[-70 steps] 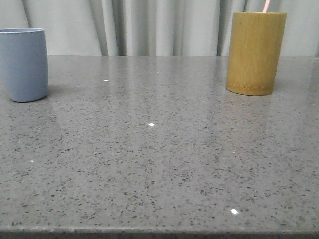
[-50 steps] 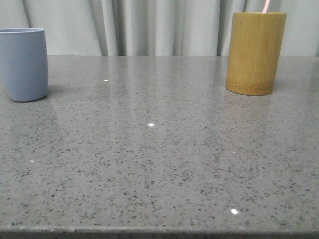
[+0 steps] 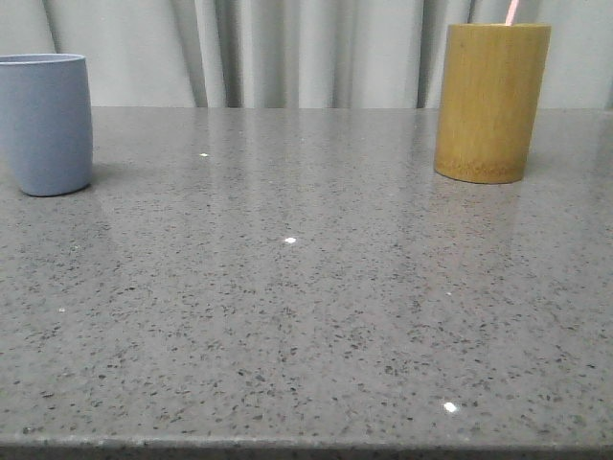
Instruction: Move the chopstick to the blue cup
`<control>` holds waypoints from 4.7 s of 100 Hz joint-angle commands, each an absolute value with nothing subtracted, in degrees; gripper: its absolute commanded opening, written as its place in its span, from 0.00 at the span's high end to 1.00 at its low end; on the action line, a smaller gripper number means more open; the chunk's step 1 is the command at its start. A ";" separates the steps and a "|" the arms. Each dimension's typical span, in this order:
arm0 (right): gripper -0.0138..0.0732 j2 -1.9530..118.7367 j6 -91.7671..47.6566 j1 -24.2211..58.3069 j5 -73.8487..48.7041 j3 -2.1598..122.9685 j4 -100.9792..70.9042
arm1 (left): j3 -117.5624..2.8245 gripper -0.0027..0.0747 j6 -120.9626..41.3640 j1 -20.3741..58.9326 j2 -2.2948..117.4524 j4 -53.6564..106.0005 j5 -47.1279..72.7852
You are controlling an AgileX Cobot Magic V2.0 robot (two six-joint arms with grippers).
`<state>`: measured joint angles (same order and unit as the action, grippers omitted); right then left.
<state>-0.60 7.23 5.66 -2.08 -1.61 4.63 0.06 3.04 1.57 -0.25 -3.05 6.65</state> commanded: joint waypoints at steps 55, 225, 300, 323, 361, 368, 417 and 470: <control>0.92 2.01 6.81 5.32 -10.39 13.22 4.50 | -17.77 0.99 3.90 1.41 5.53 0.00 15.19; 0.18 26.96 6.97 5.32 -45.19 48.16 4.26 | -49.57 0.14 -0.70 1.41 32.67 10.37 39.37; 0.18 26.96 6.97 5.32 -44.31 48.16 4.26 | -76.15 0.28 -2.28 1.41 77.91 15.56 44.96; 0.18 26.96 6.97 5.32 -43.67 48.16 4.26 | -76.73 0.28 -2.50 1.41 82.69 15.56 44.84; 0.18 26.96 6.97 5.32 -42.43 48.16 4.26 | -76.73 0.34 -3.91 1.41 87.49 17.15 44.16; 0.18 26.96 6.97 5.32 -42.43 48.16 4.26 | -76.73 0.43 -3.91 1.41 87.97 17.44 44.26; 0.18 26.96 6.97 5.32 -42.43 48.16 4.26 | -84.31 0.99 -7.29 8.71 87.86 21.47 46.88; 0.18 26.96 6.97 5.32 -42.48 48.16 4.26 | -95.39 0.99 -7.75 24.98 98.83 18.22 48.90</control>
<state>26.01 7.23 5.66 -47.10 46.39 3.71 -91.98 -7.49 23.48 99.20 18.15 50.15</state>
